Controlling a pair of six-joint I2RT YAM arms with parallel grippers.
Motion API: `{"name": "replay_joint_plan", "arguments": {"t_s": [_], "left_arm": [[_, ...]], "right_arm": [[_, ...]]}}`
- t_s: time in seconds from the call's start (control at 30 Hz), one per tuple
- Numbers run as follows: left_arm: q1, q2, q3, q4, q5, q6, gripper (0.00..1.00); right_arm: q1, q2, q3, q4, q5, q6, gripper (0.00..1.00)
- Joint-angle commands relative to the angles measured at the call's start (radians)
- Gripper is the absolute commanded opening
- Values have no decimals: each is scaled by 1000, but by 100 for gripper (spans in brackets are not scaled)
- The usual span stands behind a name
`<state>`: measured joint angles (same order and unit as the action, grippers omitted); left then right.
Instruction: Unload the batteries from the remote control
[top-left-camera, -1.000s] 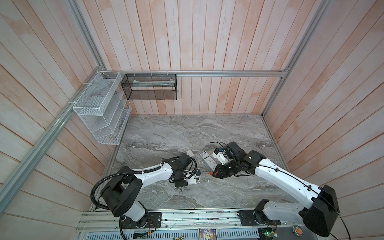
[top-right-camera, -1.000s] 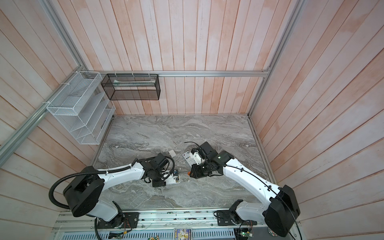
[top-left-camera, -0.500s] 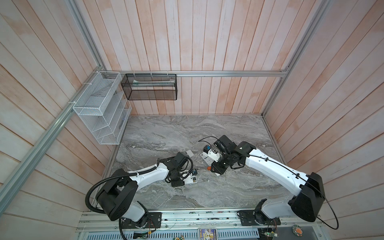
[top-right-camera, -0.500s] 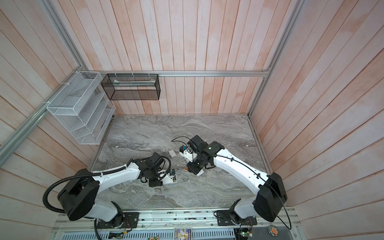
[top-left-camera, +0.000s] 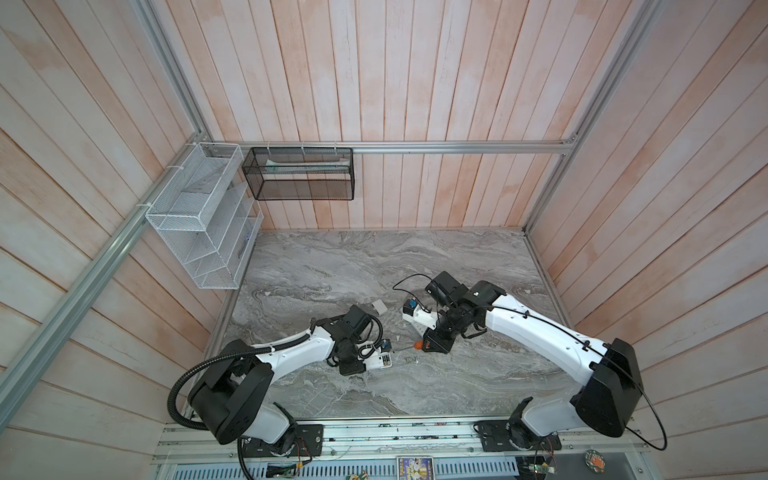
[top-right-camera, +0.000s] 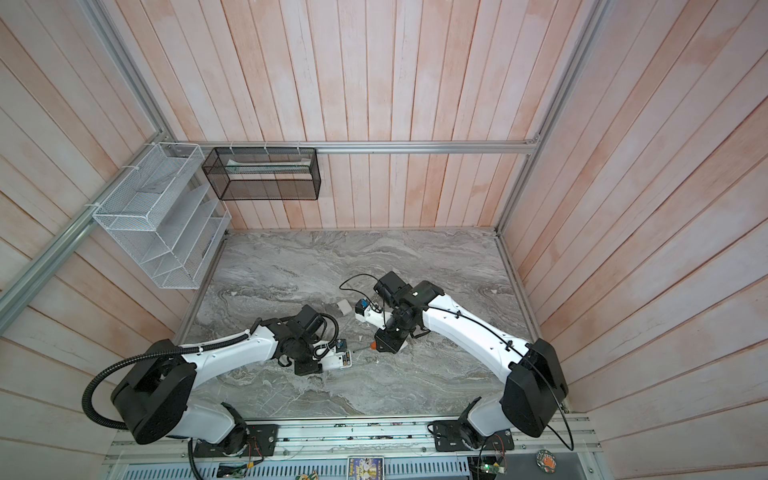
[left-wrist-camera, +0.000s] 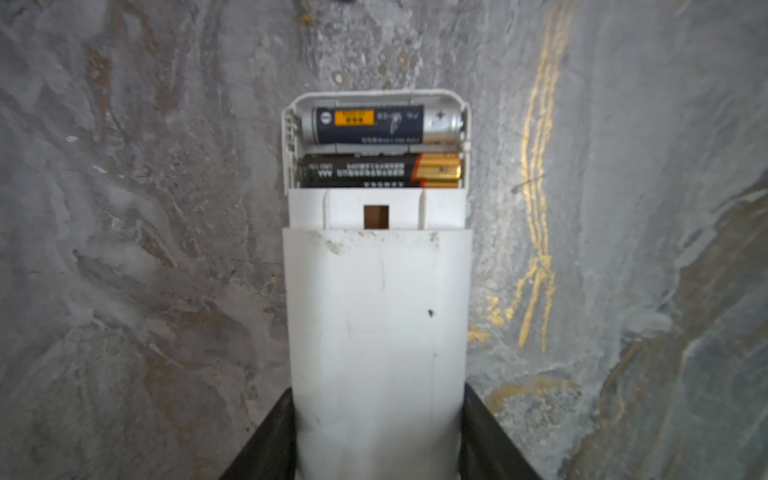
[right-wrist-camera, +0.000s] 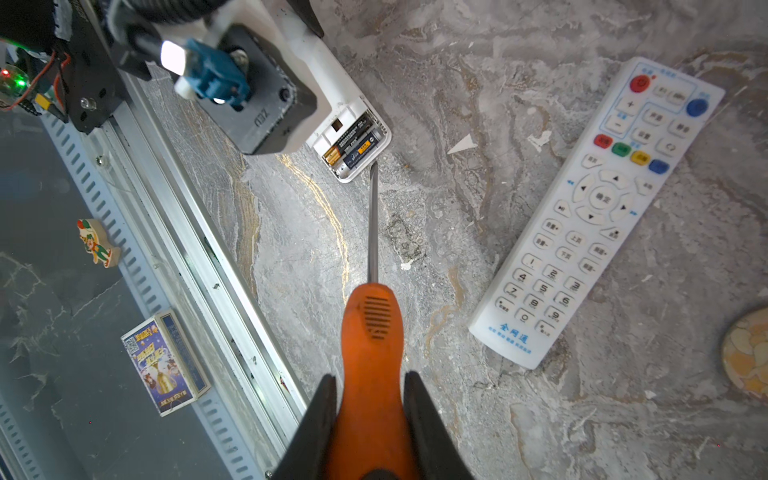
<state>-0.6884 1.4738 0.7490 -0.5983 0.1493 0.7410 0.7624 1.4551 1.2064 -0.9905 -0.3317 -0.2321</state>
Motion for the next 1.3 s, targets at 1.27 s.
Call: {"name": "replay_joint_plan", "arguments": {"t_s": [1.27], "left_arm": [[1,11,-5,-18,27,9,40]], "right_arm": [[-11,89,-45,62,-70,-5,0]]}}
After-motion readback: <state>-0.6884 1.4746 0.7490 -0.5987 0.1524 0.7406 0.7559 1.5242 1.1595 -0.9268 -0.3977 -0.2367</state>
